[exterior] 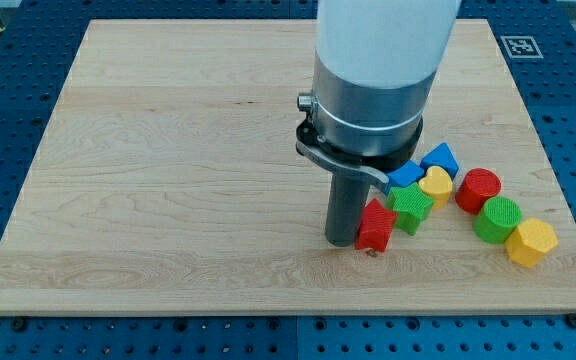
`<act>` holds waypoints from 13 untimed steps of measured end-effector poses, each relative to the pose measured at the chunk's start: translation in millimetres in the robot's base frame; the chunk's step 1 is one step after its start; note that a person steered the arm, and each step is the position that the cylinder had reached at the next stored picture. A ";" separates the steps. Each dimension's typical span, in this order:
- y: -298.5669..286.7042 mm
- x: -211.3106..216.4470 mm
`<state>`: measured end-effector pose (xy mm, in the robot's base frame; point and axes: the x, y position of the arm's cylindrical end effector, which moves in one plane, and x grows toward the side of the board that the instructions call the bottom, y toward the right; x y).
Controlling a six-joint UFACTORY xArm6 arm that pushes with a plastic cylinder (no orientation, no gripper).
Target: Move the red star to the top center
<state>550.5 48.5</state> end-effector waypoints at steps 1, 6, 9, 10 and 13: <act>-9.5 2.8; 55.1 28.1; -9.9 -18.3; -12.9 -37.4; 31.1 -62.7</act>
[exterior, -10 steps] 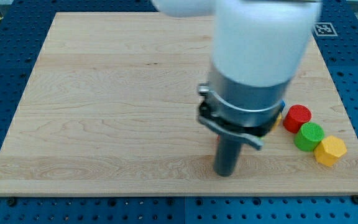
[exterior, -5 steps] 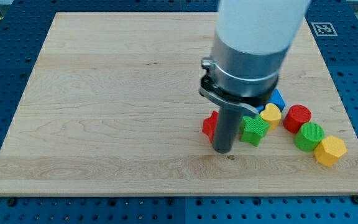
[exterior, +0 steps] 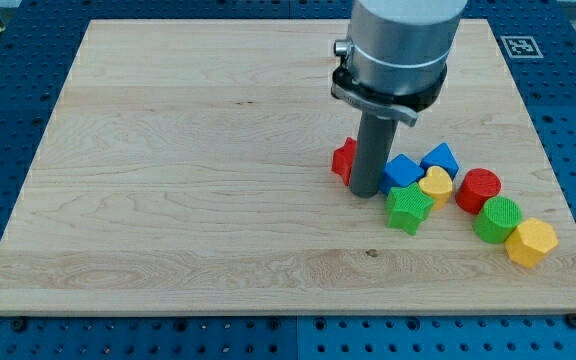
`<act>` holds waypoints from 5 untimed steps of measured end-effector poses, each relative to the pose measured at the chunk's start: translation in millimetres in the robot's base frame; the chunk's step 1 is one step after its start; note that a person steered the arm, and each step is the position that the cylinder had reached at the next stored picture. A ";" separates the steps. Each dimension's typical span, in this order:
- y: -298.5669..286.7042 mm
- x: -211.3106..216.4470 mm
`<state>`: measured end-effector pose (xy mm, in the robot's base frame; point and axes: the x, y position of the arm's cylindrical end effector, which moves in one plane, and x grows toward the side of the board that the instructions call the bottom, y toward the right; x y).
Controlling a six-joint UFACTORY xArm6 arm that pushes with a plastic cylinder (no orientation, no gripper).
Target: Move the red star to the top center
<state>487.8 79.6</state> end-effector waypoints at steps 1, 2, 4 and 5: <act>-4.8 -27.4; -25.5 -54.5; -63.5 -112.8; -59.3 -135.4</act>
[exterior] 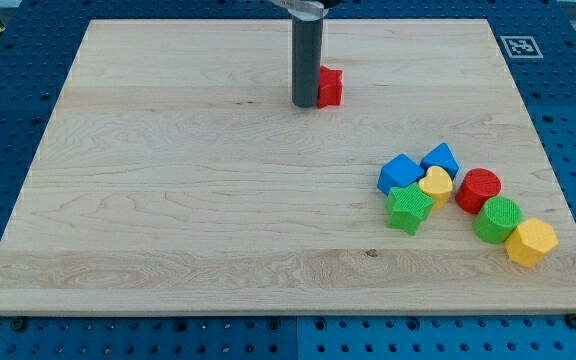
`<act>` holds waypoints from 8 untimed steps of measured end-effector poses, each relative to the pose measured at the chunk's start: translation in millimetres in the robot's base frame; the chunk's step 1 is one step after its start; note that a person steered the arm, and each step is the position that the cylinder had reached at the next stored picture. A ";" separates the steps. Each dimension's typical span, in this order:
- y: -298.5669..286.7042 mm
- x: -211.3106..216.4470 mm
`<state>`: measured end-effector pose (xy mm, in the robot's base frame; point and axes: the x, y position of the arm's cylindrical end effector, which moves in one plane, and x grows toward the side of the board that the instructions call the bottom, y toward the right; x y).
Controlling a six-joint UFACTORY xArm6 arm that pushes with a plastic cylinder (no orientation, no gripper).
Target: Move the red star to the top center
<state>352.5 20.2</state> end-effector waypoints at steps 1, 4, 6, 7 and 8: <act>25.6 -10.4; 113.9 -15.3; 115.8 -41.6; 88.6 -48.9; 54.3 -55.8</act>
